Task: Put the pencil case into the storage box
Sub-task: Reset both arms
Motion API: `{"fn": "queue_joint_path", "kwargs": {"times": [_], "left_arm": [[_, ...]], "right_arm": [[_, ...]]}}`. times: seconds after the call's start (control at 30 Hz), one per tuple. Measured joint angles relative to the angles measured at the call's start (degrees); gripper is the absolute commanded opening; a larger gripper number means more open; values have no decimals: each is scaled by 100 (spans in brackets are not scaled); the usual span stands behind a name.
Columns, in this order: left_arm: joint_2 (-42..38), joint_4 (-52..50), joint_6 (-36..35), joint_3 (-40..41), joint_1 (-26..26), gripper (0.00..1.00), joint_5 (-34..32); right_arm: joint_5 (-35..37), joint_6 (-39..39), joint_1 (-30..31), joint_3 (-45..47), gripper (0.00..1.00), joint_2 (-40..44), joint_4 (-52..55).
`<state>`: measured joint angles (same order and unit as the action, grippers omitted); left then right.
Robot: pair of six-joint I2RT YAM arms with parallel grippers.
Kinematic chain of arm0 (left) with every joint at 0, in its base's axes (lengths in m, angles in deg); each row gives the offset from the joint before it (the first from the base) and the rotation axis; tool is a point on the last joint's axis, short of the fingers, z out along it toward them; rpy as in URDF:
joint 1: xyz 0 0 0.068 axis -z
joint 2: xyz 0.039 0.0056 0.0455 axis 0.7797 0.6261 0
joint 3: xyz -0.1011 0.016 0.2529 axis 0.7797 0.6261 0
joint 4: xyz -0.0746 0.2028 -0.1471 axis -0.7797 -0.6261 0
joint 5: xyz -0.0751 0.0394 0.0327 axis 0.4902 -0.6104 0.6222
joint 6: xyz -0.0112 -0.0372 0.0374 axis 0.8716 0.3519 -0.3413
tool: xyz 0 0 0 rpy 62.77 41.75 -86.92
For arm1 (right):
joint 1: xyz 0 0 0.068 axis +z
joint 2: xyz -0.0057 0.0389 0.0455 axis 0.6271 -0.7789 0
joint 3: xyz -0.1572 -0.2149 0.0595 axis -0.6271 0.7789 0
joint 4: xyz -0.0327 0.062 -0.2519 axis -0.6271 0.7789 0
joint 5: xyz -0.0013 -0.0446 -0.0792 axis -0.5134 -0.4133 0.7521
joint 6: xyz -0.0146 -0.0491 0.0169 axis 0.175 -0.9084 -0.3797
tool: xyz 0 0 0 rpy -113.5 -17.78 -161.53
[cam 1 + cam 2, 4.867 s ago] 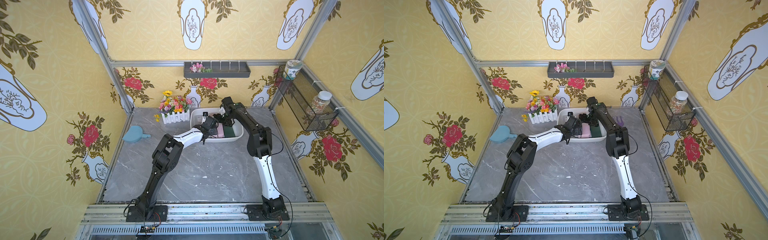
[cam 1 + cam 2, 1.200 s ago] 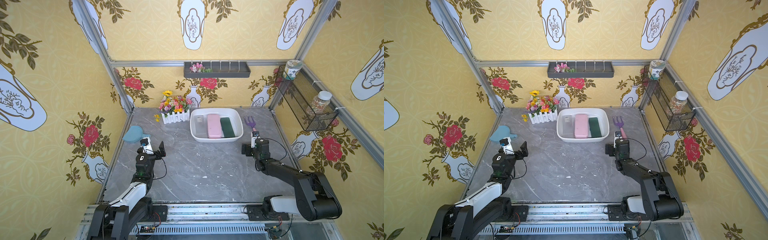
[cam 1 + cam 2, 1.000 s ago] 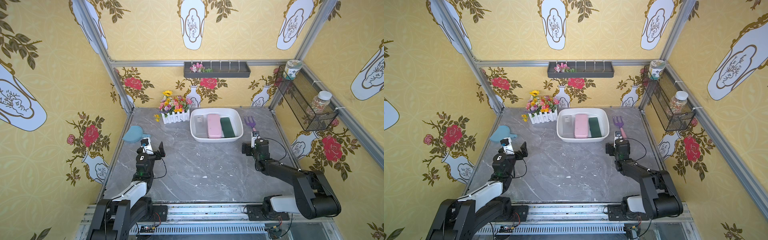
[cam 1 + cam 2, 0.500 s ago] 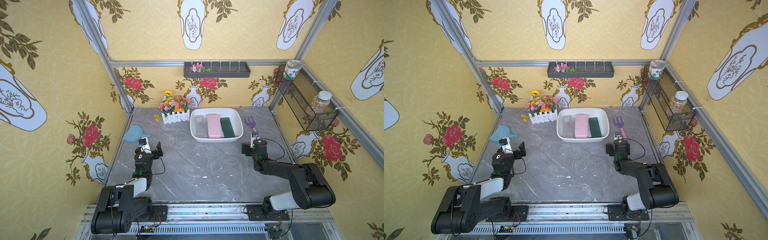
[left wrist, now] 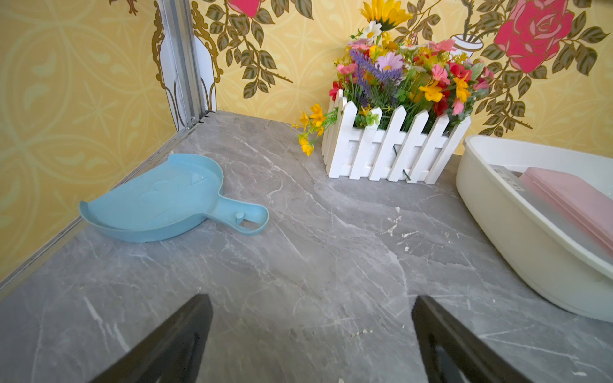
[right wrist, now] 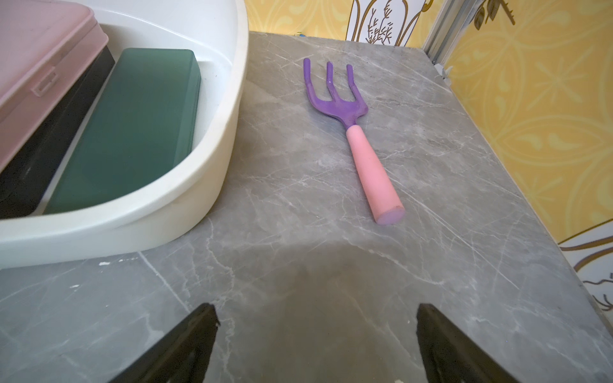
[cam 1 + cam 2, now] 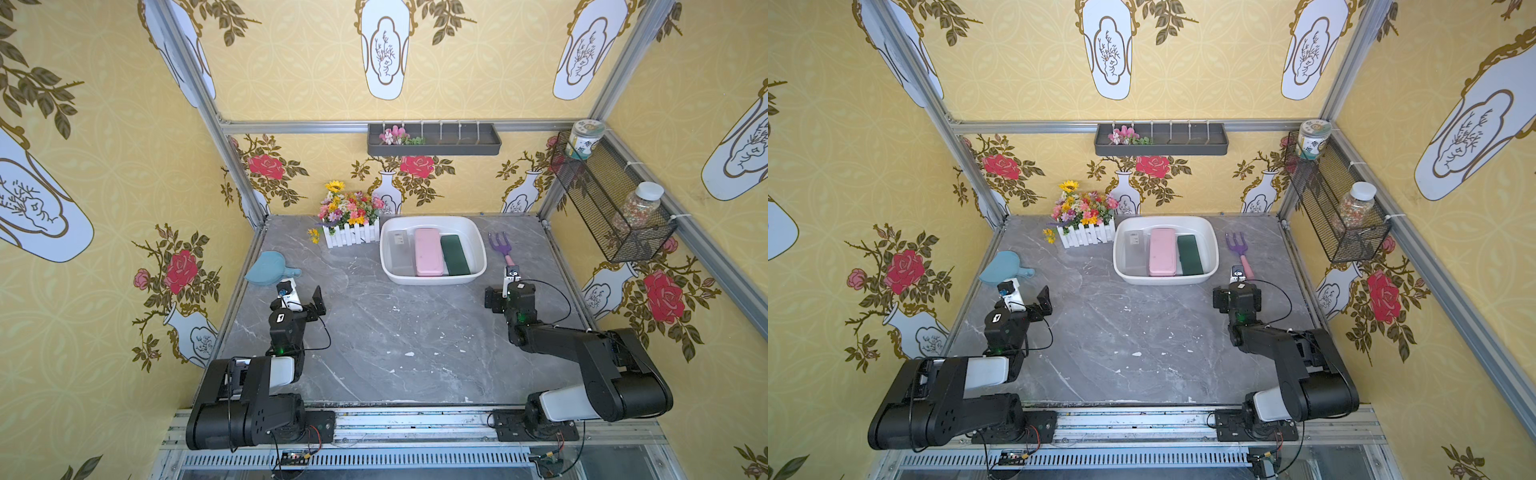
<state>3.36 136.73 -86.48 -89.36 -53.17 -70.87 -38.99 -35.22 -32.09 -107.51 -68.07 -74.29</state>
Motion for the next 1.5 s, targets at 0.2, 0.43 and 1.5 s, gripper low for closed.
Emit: {"fn": "queue_joint_path", "kwargs": {"times": [0.2, 0.43, 1.5], "left_arm": [[-2, 319, 44, 37, -4, 100, -63], [-2, 356, 42, 37, -2, 100, -105], [9, 435, 42, 31, -2, 100, -105]], "right_arm": [[-72, 140, -205, 509, 97, 66, -713], [-208, 133, -214, 723, 97, -107, -1342], [-243, 136, -223, 734, 97, -114, -1491]]}}
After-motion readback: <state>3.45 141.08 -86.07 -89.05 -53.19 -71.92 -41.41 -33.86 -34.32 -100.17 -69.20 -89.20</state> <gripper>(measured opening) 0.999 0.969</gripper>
